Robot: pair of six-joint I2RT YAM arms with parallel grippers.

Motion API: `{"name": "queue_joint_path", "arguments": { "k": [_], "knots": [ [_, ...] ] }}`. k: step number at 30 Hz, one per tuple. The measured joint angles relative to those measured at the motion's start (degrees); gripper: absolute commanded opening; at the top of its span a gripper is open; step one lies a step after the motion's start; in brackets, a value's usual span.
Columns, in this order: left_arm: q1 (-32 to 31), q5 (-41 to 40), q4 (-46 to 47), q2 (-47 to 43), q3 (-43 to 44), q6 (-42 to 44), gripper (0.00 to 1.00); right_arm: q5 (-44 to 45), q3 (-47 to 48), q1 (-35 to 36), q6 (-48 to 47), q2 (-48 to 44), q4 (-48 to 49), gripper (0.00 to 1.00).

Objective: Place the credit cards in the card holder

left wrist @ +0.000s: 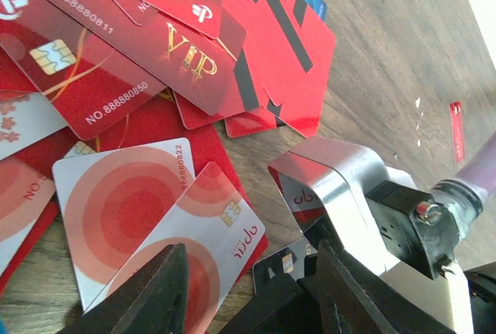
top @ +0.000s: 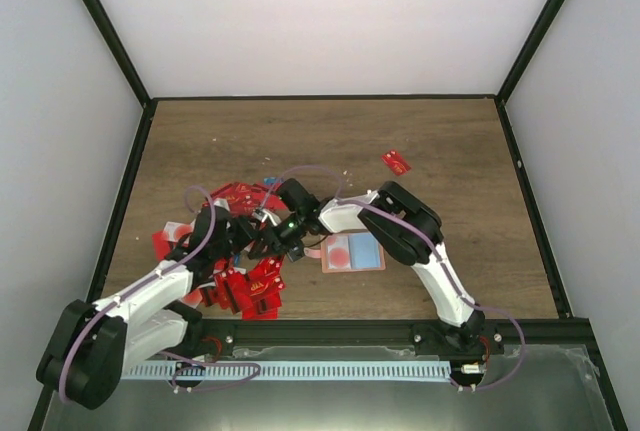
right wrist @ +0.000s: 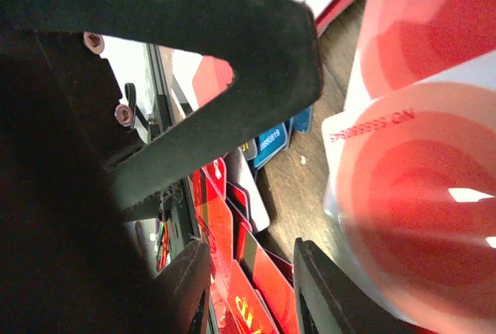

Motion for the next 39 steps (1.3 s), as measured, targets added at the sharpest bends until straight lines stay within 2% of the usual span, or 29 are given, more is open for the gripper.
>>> {"name": "queue_joint_path", "arguments": {
  "k": [7, 11, 19, 24, 30, 39],
  "knots": [
    [-0.1, 1.8, 2.0, 3.6, 0.4, 2.6, 0.45, -0.1, -1.8, -0.5, -0.2, -0.3, -0.2, 0.31],
    [-0.5, 2.1, -1.2, 5.0, 1.9, 5.2, 0.46, 0.2, -4.5, -1.1, -0.7, -2.5, -0.3, 0.32],
    [-0.5, -3.2, -14.4, -0.2, 6.6, 9.0, 0.68, 1.8, -6.6, -2.5, -3.6, -11.3, -2.2, 0.32],
    [-0.5, -5.1, -20.3, -3.3, 6.7, 8.6, 0.72, 9.0, -3.7, -3.2, -6.1, -11.7, -6.4, 0.32],
    [-0.5, -3.1, -19.3, -1.5, 3.7, 7.3, 0.72, 18.1, 3.0, -3.8, -8.4, -5.2, -10.8, 0.32],
    [-0.5, -0.6, -14.4, 1.7, 2.6, 6.9, 0.72, 23.9, 4.8, -3.9, -9.7, -3.1, -12.0, 0.32]
  ]
}}
